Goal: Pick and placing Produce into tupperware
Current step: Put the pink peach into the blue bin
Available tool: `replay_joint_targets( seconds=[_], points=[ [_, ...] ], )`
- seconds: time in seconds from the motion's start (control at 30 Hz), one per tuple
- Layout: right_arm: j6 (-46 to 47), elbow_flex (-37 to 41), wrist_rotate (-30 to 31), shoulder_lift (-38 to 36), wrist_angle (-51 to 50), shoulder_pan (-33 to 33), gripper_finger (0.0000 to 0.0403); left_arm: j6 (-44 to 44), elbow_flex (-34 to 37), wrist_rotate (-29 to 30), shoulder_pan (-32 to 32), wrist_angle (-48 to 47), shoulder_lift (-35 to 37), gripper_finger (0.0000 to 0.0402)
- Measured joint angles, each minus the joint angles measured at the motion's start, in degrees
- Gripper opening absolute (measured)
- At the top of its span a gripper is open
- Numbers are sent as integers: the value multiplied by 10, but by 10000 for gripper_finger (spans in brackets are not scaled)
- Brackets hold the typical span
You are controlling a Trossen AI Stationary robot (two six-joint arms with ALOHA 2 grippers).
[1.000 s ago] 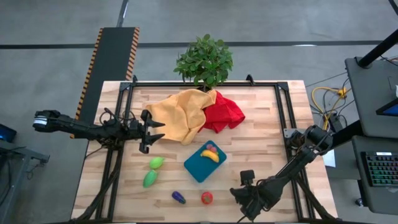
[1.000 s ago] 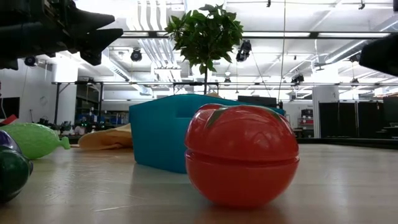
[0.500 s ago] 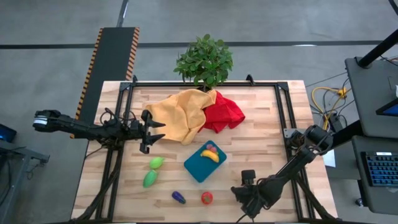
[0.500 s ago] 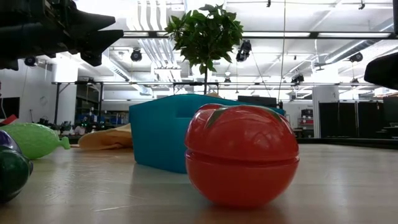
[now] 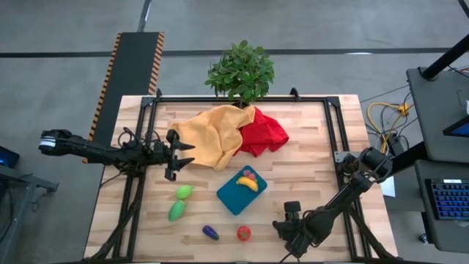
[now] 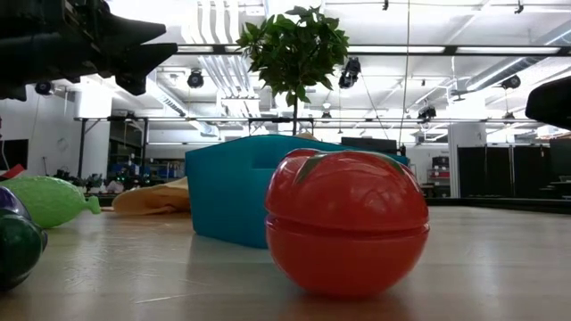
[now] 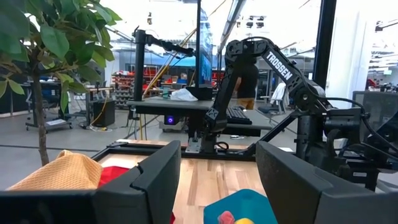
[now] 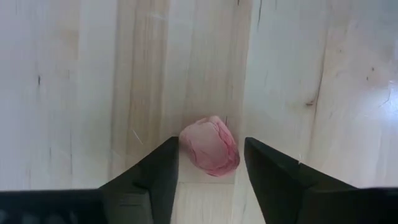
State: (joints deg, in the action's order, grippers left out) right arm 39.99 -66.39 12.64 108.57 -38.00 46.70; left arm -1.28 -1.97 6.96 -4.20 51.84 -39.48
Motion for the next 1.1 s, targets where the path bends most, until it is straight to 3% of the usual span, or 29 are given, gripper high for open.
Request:
replay_joint_targets(
  seconds=[0.47, 0.7, 0.83, 1.1],
  points=[
    [-115, -39, 70, 0, 1, -5, 73, 0, 0, 9, 0, 0, -3, 196],
    [-94, -50, 69, 0, -20, -8, 47, 0, 0, 9, 0, 0, -3, 196],
    [-36, -50, 42, 0, -50, -7, 70, 0, 0, 9, 0, -1, -5, 196],
    [1, -47, 24, 0, -50, -7, 173, 0, 0, 9, 0, 0, -7, 196]
  ],
)
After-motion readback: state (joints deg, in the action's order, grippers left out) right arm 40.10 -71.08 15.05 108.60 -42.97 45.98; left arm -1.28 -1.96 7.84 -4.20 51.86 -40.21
